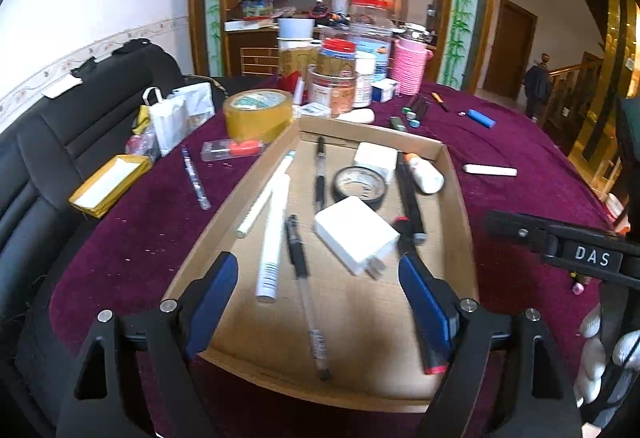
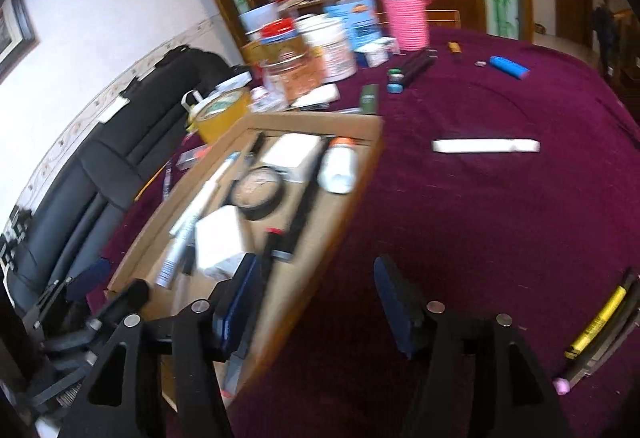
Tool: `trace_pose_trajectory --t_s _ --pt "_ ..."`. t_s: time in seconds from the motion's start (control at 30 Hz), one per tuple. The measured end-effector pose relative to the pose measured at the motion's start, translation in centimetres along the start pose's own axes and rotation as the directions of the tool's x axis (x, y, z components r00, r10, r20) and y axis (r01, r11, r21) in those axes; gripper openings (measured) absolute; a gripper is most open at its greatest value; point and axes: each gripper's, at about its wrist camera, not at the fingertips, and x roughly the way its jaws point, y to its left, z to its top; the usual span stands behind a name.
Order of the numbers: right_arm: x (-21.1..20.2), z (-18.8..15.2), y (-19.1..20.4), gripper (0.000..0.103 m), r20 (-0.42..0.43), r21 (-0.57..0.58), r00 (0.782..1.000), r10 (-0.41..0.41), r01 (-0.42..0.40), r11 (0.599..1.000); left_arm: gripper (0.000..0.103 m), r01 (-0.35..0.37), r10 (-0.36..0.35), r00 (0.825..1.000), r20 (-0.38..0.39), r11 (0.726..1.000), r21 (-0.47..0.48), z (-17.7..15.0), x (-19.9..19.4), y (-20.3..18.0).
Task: Organize rigid objects
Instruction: 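Move both open tools back over the group of pens on the table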
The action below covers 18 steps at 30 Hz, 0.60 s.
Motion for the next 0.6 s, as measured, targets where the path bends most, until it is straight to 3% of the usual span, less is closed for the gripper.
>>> trace_pose_trajectory --t_s 0.23,0.4,0.6 --pt "-5.6 -0.9 -9.9 0.069 0.079 0.161 0.987 -0.140 0.126 0.979 0.082 0.173 -0.171 0.985 -0.034 0.984 0.039 0.2 -0.6 -2.9" --pt "-9.2 -0.9 -18.1 0.069 0.145 0.346 0.958 -0.249 0.186 0.920 0.082 0.320 -0.312 0.942 -0.125 0.946 0.049 0.8 0.1 -6.5" --pt "-11.0 -1.2 -24.8 0.069 0.193 0.462 0.918 -0.346 0.226 0.857 0.082 0.389 -0.357 0.908 -0.220 0.913 0.123 1.2 1.3 -12.1"
